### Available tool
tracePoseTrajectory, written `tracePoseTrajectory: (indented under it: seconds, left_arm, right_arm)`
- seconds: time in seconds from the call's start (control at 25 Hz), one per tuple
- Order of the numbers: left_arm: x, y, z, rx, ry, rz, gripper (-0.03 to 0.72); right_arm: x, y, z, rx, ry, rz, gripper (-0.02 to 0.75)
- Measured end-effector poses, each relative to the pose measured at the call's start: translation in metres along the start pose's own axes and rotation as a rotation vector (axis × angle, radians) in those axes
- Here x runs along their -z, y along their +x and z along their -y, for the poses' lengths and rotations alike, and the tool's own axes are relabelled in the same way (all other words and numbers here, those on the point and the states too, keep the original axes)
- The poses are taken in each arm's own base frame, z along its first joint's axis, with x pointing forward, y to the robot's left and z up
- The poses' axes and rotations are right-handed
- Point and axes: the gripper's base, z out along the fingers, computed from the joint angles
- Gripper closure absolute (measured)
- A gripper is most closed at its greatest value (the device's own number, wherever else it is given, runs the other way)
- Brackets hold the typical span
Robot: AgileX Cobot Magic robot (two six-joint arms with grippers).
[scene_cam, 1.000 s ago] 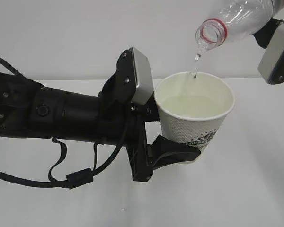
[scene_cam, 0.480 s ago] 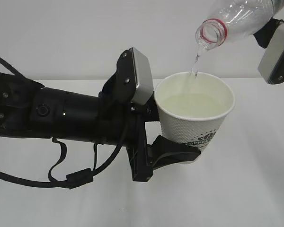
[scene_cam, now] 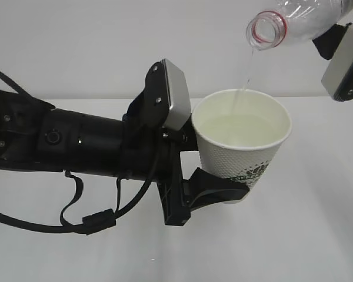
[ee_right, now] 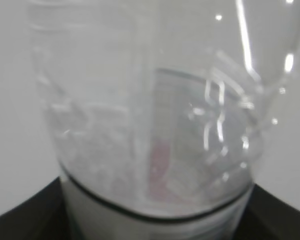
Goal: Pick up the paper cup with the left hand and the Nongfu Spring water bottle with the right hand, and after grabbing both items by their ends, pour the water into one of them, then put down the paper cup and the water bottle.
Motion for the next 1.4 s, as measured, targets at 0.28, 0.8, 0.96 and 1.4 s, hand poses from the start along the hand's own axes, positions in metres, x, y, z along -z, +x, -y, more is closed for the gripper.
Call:
tracePoseTrajectory:
  seconds: [0.28,0.8,0.96,1.4]
  left_arm:
    - [0.0000,0.0000,0.0000,0.000,0.000,0.000,0.145]
    - [0.0000,0.0000,0.0000,0.000,0.000,0.000,0.145]
    - [0.0000,0.0000,0.0000,0.000,0.000,0.000,0.145]
    - [0.0000,0.0000,0.0000,0.000,0.000,0.000,0.145]
  right_arm:
    - [0.0000,0.0000,0.0000,-0.104,0.000,0.000,0.237]
    - [0.0000,0.0000,0.0000,-0.414,0.000,0.000,0.237]
    - [0.0000,0.0000,0.0000,-0.525,0.000,0.000,0.237]
    - [0.0000,0.0001,0.0001,-0.830,0.001,-0.001,0.238]
